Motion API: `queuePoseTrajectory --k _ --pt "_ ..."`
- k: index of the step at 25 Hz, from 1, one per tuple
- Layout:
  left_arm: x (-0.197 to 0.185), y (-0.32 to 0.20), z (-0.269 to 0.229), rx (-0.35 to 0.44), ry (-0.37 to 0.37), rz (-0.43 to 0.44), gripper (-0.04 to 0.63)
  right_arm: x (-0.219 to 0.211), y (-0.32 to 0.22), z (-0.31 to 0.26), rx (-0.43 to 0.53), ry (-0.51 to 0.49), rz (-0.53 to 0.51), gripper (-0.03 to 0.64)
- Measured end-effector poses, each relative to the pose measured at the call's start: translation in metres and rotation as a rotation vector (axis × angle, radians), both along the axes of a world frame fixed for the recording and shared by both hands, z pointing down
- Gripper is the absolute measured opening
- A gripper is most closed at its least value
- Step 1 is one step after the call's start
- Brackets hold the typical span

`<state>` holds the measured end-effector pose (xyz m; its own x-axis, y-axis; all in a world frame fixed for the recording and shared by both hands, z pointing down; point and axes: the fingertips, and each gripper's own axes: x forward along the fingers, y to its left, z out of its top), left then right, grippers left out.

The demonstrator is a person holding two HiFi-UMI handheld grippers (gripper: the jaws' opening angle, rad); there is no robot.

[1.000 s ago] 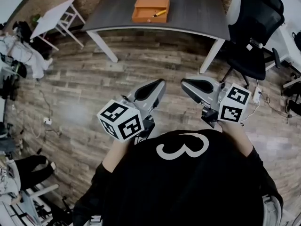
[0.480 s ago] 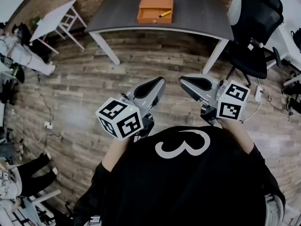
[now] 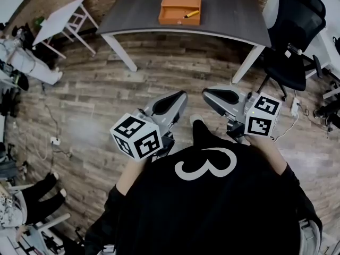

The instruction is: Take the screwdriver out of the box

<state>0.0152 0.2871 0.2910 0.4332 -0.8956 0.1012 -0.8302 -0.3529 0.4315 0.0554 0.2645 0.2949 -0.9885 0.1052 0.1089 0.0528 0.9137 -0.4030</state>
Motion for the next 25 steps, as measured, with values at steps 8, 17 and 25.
queuePoseTrajectory --k 8,17,25 --pt "-0.040 -0.048 0.029 -0.075 0.006 -0.043 0.014 -0.037 -0.056 0.030 -0.093 0.005 -0.013 0.002" --pt "-0.103 -0.169 0.046 -0.142 0.033 -0.038 0.012 -0.097 -0.184 0.053 -0.166 0.041 -0.008 0.002" --pt "-0.136 -0.290 0.034 -0.139 0.005 0.015 0.008 -0.134 -0.298 0.037 -0.153 0.027 0.011 0.002"
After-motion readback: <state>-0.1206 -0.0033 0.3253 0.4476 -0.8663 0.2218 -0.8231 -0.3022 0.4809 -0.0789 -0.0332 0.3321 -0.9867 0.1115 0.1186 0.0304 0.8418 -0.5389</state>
